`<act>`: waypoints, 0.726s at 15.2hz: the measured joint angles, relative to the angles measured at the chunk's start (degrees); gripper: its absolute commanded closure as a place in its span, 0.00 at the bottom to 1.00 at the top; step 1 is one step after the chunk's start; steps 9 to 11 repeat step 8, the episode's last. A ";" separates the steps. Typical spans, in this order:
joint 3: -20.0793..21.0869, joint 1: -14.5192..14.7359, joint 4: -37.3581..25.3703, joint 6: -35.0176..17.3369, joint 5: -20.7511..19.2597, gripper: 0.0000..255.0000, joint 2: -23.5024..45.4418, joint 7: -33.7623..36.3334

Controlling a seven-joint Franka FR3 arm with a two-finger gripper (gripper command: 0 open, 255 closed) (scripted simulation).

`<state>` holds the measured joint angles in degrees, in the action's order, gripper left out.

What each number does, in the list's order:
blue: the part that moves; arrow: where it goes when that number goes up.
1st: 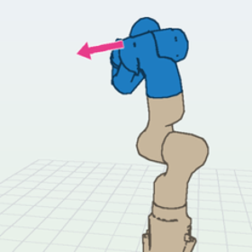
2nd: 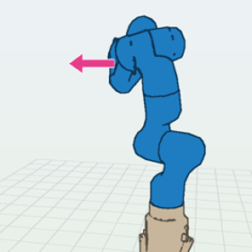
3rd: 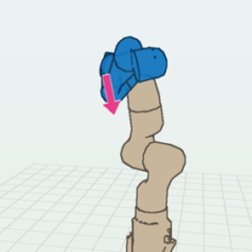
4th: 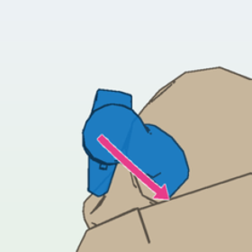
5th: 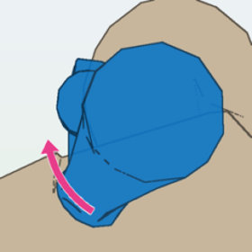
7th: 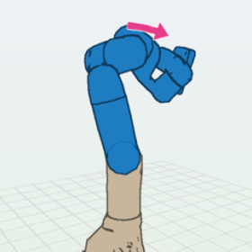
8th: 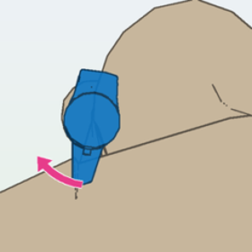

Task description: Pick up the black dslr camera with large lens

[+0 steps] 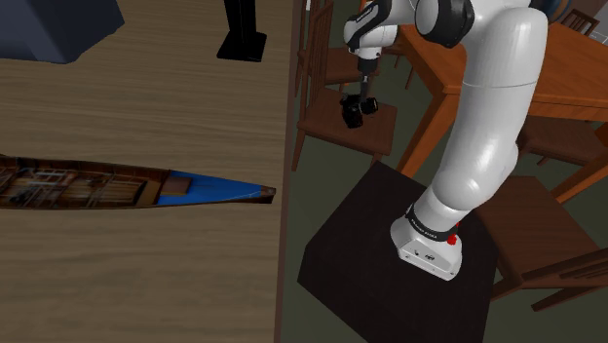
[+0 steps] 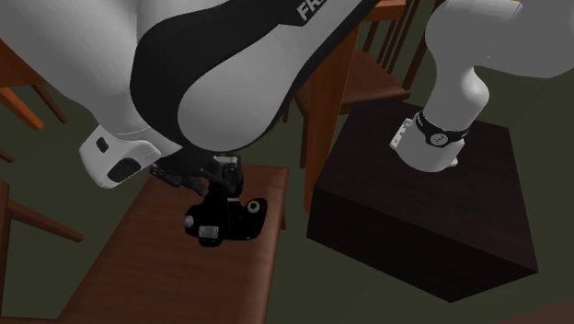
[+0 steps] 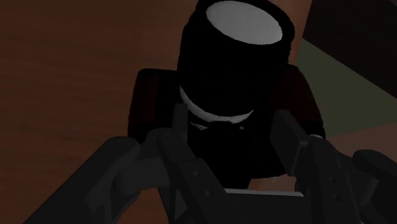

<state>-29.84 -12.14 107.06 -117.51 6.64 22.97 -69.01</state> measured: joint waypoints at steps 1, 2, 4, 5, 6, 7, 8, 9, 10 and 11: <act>-0.09 0.03 -0.40 0.63 -0.16 1.00 -0.27 0.05; -0.25 0.12 -0.56 1.28 -0.45 1.00 -0.79 0.13; -0.47 0.26 -0.97 2.39 -0.88 1.00 -1.58 0.29; -0.60 0.32 -1.36 3.14 -1.10 1.00 -1.99 0.37; -0.69 0.34 -1.88 3.91 -1.27 1.00 -2.26 0.41; -0.77 0.41 -2.05 4.39 -1.45 1.00 -2.61 0.49; -0.81 0.46 -2.26 4.78 -1.56 1.00 -2.82 0.54; -0.81 0.46 -2.26 4.78 -1.56 1.00 -2.82 0.54; -0.81 0.46 -2.26 4.78 -1.56 1.00 -2.82 0.54; -0.81 0.46 -2.26 4.78 -1.56 1.00 -2.82 0.54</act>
